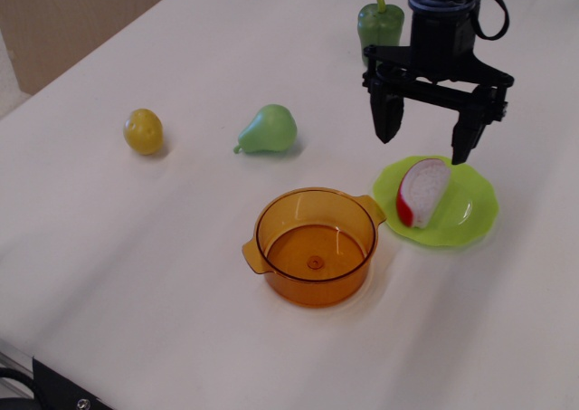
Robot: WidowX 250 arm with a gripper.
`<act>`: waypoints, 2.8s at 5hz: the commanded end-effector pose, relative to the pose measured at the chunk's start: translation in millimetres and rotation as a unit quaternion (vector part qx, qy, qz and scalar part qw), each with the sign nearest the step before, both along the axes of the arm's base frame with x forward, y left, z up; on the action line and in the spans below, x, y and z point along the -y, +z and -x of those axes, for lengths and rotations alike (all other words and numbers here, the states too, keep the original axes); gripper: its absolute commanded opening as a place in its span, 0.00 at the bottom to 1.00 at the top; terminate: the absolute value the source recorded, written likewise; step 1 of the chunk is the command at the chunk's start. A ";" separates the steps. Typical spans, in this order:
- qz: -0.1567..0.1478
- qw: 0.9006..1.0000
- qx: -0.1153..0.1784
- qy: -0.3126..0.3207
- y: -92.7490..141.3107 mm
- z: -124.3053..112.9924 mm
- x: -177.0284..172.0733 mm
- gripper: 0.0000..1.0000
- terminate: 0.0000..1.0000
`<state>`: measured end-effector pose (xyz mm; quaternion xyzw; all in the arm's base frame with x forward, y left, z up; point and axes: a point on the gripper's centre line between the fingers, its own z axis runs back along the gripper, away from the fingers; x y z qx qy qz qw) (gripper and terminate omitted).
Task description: Take sushi off plate
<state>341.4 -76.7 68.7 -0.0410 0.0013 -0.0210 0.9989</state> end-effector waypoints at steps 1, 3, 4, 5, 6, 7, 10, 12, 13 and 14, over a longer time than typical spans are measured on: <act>-0.009 1.000 0.018 -0.009 1.4 -2.9 6.1 1.00 0.00; -0.018 1.000 -0.006 -0.013 -19.8 -0.8 6.0 1.00 0.00; -0.031 0.999 -0.015 -0.015 -31.2 -0.3 5.4 1.00 0.00; -0.031 0.999 -0.015 -0.017 -34.6 -0.5 7.5 1.00 0.00; -0.032 0.999 -0.015 -0.015 -37.9 -1.8 8.2 1.00 0.00; -0.023 1.000 -0.010 -0.013 -35.4 -13.1 -1.3 0.00 0.00; -0.026 0.997 0.051 0.060 35.9 -18.0 -31.3 0.00 0.00; -0.031 0.990 0.037 0.132 41.5 30.9 -89.8 0.00 0.00; -0.038 0.988 0.024 0.147 23.5 61.2 -104.9 0.00 0.00; -0.042 0.987 0.010 0.157 9.2 81.2 -119.4 0.00 0.00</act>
